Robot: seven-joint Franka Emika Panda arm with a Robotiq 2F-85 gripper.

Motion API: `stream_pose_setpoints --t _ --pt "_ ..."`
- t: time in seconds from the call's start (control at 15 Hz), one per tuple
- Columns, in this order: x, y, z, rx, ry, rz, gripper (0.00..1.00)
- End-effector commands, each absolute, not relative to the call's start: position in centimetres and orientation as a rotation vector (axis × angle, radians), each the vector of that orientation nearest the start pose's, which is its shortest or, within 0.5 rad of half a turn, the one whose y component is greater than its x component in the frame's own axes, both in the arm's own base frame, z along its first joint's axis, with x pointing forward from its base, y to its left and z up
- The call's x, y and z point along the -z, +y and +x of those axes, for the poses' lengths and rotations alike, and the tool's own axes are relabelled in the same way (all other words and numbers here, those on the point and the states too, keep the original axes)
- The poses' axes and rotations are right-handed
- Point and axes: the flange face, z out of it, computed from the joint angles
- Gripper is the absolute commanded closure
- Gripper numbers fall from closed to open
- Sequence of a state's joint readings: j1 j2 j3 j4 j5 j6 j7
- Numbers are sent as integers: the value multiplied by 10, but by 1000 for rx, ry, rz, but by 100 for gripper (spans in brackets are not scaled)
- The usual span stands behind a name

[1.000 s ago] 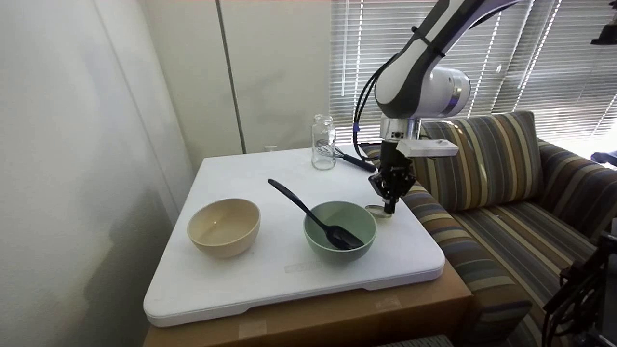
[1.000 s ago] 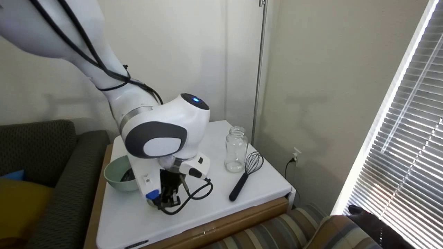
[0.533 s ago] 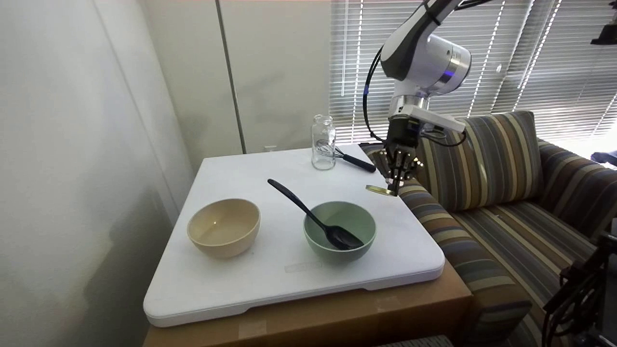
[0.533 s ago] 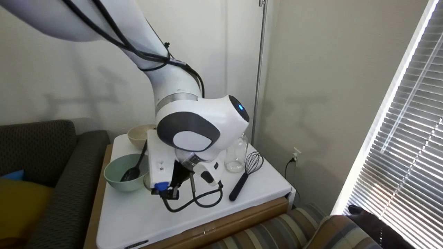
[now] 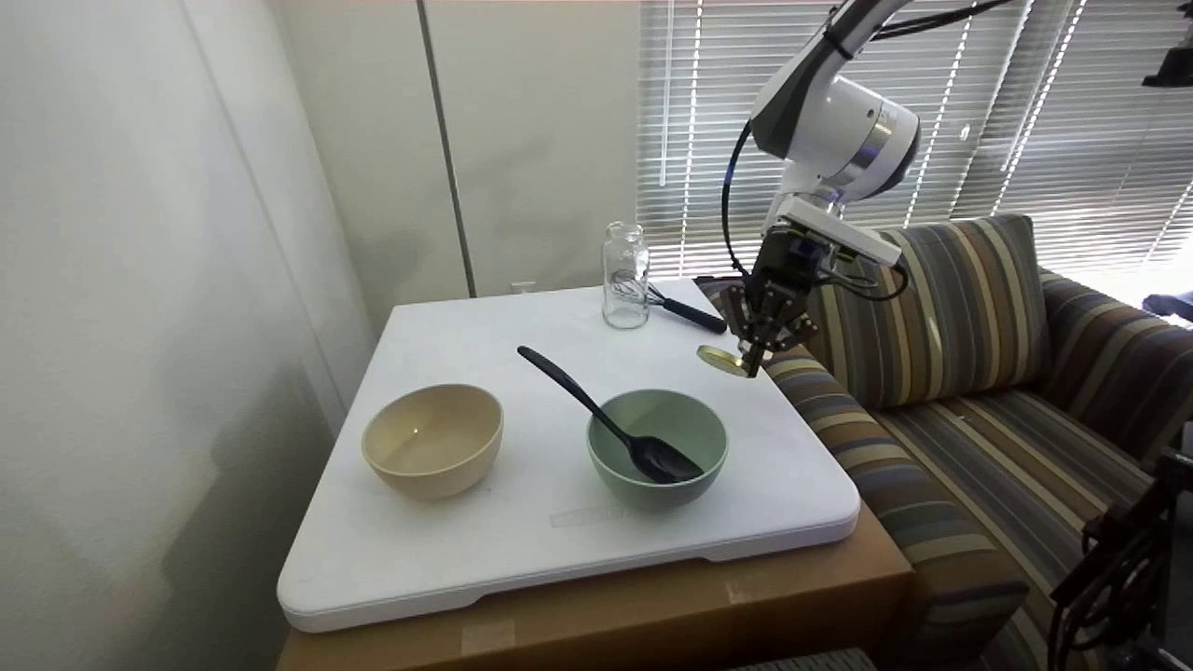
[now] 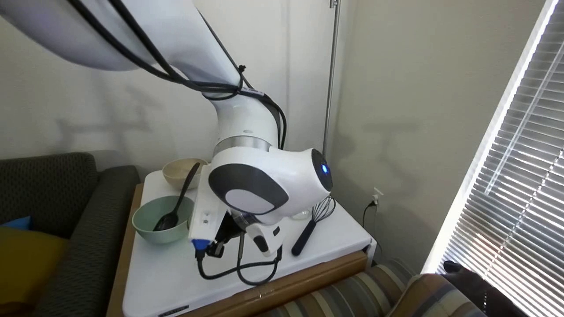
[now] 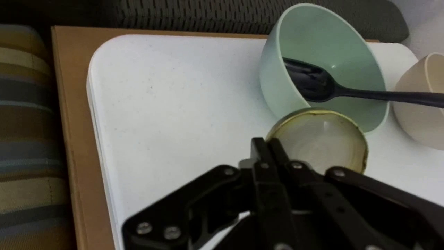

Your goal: Turn the lid upside down

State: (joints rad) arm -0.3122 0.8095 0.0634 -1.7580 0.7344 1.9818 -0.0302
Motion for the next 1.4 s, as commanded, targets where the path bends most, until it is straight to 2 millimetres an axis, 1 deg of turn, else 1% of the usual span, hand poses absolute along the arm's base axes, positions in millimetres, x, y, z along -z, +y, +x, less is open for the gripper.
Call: stream_pose_setpoints --t 0.0,0.33,0.67,0.93,1.07,1.33 --pt "-73 -117 584 -662 934 -2039 99" --pt "-64 -127 585 -692 1005 -1793 99" --pt "-54 -134 586 -699 1094 -1673 99" --pt "-46 -126 583 -806 1153 -1520 99" --pt "-40 -124 582 -839 1167 -1448 99" --pt "-20 -132 575 -868 1197 -1328 99"
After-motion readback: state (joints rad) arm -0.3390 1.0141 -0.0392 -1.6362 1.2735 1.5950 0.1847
